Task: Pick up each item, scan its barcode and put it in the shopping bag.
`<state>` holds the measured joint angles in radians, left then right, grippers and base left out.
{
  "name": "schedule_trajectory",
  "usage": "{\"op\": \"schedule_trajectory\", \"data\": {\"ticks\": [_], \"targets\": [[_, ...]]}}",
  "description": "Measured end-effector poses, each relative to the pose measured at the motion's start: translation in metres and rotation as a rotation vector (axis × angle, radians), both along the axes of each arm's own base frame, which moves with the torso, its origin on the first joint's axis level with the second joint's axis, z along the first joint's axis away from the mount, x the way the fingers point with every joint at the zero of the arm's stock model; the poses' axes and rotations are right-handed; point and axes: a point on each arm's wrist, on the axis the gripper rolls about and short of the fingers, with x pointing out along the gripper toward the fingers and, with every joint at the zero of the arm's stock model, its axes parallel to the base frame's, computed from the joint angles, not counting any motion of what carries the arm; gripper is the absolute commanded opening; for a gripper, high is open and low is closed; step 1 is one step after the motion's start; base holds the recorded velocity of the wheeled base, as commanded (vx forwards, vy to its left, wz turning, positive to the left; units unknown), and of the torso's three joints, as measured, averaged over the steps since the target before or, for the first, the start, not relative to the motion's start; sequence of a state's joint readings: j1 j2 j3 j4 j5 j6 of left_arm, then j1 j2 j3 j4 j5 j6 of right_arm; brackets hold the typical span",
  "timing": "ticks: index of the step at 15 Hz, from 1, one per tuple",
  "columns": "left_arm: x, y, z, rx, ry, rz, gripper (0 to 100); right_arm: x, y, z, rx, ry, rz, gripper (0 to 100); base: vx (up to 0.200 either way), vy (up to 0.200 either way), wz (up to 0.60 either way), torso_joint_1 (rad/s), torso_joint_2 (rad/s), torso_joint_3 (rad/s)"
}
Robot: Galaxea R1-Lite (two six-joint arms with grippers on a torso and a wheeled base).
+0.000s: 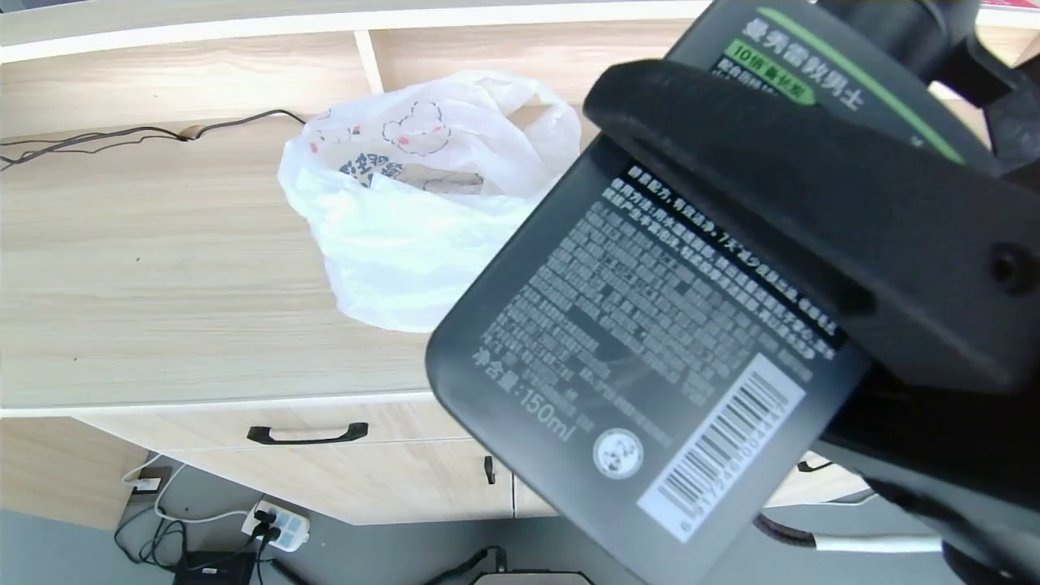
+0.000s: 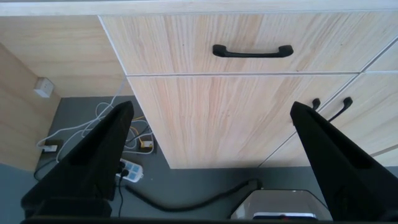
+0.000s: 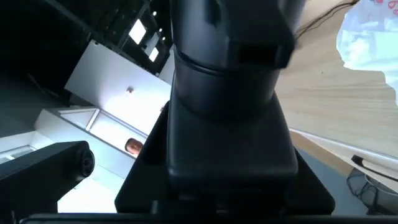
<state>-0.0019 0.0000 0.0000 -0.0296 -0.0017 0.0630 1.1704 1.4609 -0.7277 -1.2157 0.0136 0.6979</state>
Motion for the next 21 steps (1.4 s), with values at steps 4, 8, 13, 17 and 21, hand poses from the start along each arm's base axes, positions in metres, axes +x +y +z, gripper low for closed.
{"op": "schedule_trajectory", "data": {"ticks": [4,8,13,17,21], "targets": [[0.0,0.0,0.0,-0.001,0.0,0.001,100,0.002,0.011,-0.002,-0.012,0.004,0.01,0,0.0,0.0,0.0,0.0,0.0,0.0],[0.0,0.0,0.0,-0.002,0.0,0.0,100,-0.004,0.01,0.0,-0.004,-0.014,0.065,0,0.0,0.0,0.0,0.0,0.0,0.0],[0.0,0.0,0.0,0.0,0.0,0.001,100,-0.004,0.007,-0.002,-0.016,-0.023,0.056,0,0.0,0.0,0.0,0.0,0.0,0.0],[0.0,0.0,0.0,-0.001,-0.001,0.0,100,0.036,-0.007,-0.017,-0.172,-0.205,-0.232,0,0.0,0.0,0.0,0.0,0.0,0.0],[0.0,0.0,0.0,-0.01,0.0,0.0,100,0.105,-0.045,-0.028,-0.44,-0.527,-0.601,0,0.0,0.0,0.0,0.0,0.0,0.0]]}}
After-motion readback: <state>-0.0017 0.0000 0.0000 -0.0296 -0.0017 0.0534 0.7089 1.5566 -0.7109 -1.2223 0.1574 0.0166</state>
